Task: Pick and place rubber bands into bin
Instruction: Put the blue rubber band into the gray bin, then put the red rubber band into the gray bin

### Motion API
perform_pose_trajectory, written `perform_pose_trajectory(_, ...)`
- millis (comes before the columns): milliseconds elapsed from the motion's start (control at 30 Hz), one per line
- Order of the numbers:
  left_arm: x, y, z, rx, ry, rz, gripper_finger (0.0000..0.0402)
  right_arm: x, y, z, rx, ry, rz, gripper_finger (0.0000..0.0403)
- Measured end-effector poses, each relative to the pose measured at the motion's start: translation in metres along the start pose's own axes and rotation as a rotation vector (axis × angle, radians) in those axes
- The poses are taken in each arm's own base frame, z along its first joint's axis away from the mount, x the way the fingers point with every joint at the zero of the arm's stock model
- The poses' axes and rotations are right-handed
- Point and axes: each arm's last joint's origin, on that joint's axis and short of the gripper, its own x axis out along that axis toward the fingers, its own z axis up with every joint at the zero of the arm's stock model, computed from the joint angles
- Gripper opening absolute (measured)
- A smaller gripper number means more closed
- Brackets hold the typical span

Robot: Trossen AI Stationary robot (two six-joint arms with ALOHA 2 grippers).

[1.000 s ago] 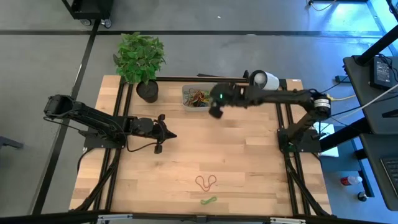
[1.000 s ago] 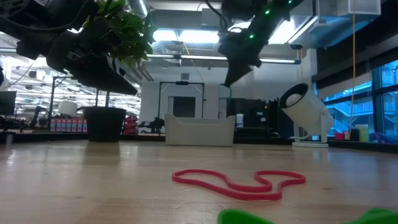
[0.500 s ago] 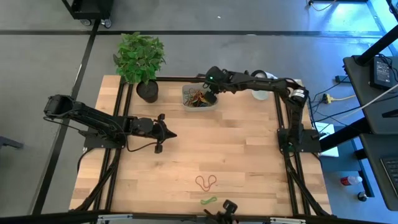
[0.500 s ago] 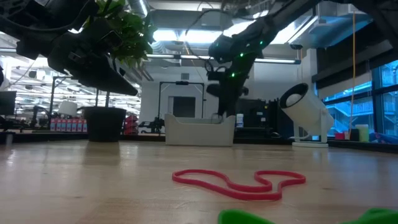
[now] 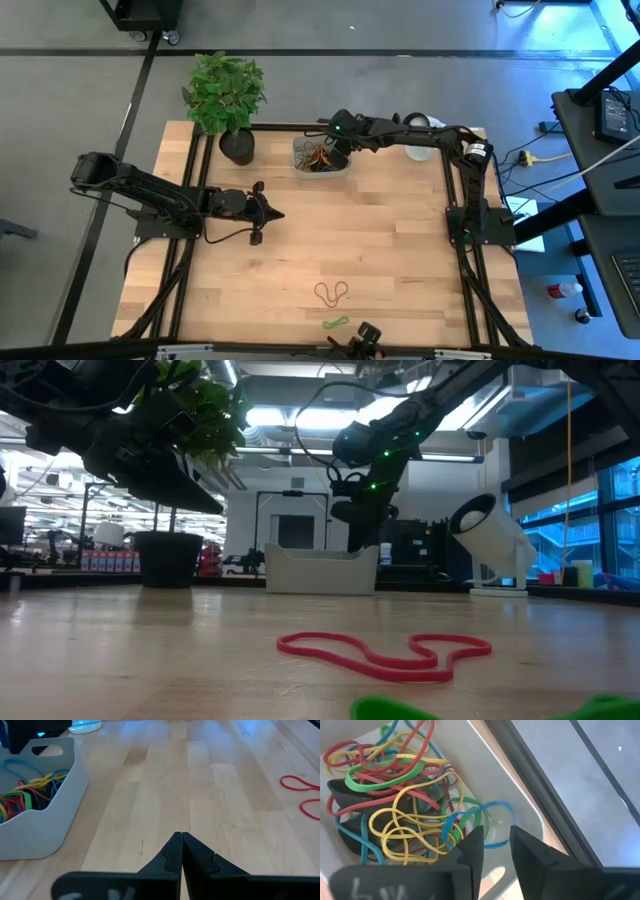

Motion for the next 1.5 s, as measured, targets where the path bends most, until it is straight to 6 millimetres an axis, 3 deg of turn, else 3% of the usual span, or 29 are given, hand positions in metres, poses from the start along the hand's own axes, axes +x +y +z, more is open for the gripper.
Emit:
perform_pose_trajectory(233,0.000,0.000,0.000,0.000,0.000,0.000,0.0005,-0.001,0.001,-0.002,-0.014,0.017,0.042,0.0121)
perform_pose_trajectory(333,0.000,0.000,0.000,0.000,0.000,0.000,0.0002,-0.011,-0.001,-0.003,-0.015,0.044,0.044,0.0120)
perform_pose_trajectory(433,0.000,0.000,0.000,0.018,0.000,0.009,0.0002,-0.031,-0.005,-0.005,-0.045,0.071,0.047,0.0097)
perform_pose_trajectory(567,0.000,0.001,0.000,0.052,0.000,0.019,0.0005,-0.065,-0.007,-0.009,-0.050,0.098,0.055,0.0019)
perform_pose_trajectory(700,0.000,0.001,0.000,0.052,0.000,0.019,0.0002,-0.106,0.001,-0.022,-0.078,0.073,0.078,0.0011)
perform_pose_trajectory(833,0.000,-0.001,0.002,0.049,-0.001,0.017,0.0003,-0.139,0.023,-0.060,-0.066,0.012,0.125,0.0004)
perform_pose_trajectory(933,0.002,-0.009,0.011,0.045,-0.009,-0.006,0.0001,-0.151,0.044,-0.104,-0.045,-0.051,0.181,0.0005)
perform_pose_trajectory(1100,0.015,-0.027,0.030,0.117,0.059,0.057,0.0002,-0.148,0.078,-0.185,0.048,-0.181,0.343,0.0004)
perform_pose_trajectory(1200,0.032,-0.038,0.044,0.141,0.095,0.057,0.0001,-0.138,0.095,-0.223,0.093,-0.300,0.452,0.0002)
perform_pose_trajectory(1367,0.066,-0.063,0.058,0.186,0.195,-0.007,0.0002,-0.129,0.108,-0.262,0.163,-0.520,0.518,0.0002)
perform_pose_trajectory(1500,0.089,-0.087,0.070,0.235,0.279,-0.067,0.0001,-0.127,0.110,-0.276,0.184,-0.585,0.495,0.0002)
